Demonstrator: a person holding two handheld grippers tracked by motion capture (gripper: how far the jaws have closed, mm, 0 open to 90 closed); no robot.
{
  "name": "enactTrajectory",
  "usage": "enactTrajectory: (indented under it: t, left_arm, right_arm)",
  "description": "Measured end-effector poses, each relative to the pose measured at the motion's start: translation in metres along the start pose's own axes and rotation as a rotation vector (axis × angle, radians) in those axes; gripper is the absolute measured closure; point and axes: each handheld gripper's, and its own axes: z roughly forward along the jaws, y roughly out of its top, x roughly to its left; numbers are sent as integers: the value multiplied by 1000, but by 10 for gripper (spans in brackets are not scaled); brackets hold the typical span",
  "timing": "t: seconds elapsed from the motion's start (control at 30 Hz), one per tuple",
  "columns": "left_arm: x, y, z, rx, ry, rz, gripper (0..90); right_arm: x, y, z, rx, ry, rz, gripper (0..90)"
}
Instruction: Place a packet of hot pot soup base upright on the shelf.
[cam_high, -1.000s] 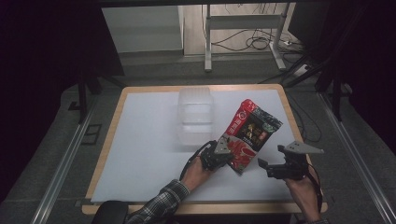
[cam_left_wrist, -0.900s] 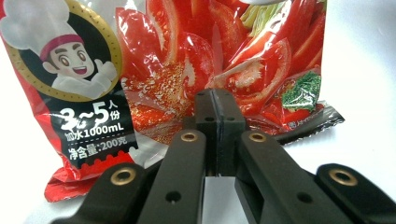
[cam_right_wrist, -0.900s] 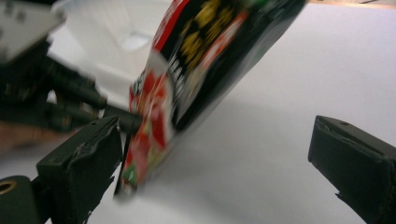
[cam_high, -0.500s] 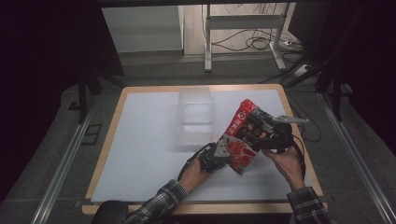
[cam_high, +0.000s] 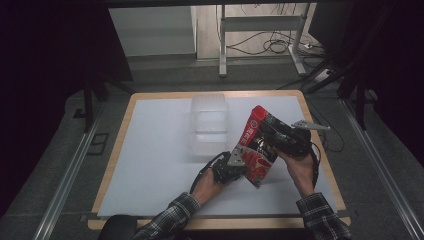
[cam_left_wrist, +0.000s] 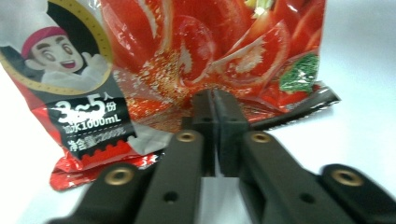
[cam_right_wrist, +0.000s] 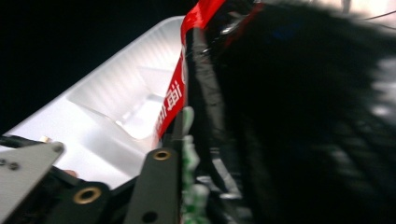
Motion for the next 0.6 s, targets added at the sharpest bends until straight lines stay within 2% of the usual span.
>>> enactTrajectory:
  t: [0.03, 0.1, 0.13, 0.37, 0.43, 0.6]
  left_arm:
    - [-1, -1, -1, -13, -9, -15, 846]
    - [-1, -1, -3, -17, -14, -18, 805]
    - [-2, -1, -4, -23, -13, -22, 788]
    - [-1, -1, -17, -66, -9, -63, 695]
    - [-2, -1, -23, -83, -13, -78, 644]
    - [-6, -1, -30, -91, -22, -76, 588]
  right_arm:
    - [0, 0, 0, 0, 0, 0, 730]
    - [4, 1, -2, -5, 9, 0, 748]
    - [6, 2, -4, -10, 20, 14, 756]
    - [12, 6, -10, -15, 9, 22, 759]
    - [13, 7, -12, -17, 9, 26, 759]
    - [14, 9, -17, -19, 5, 25, 759]
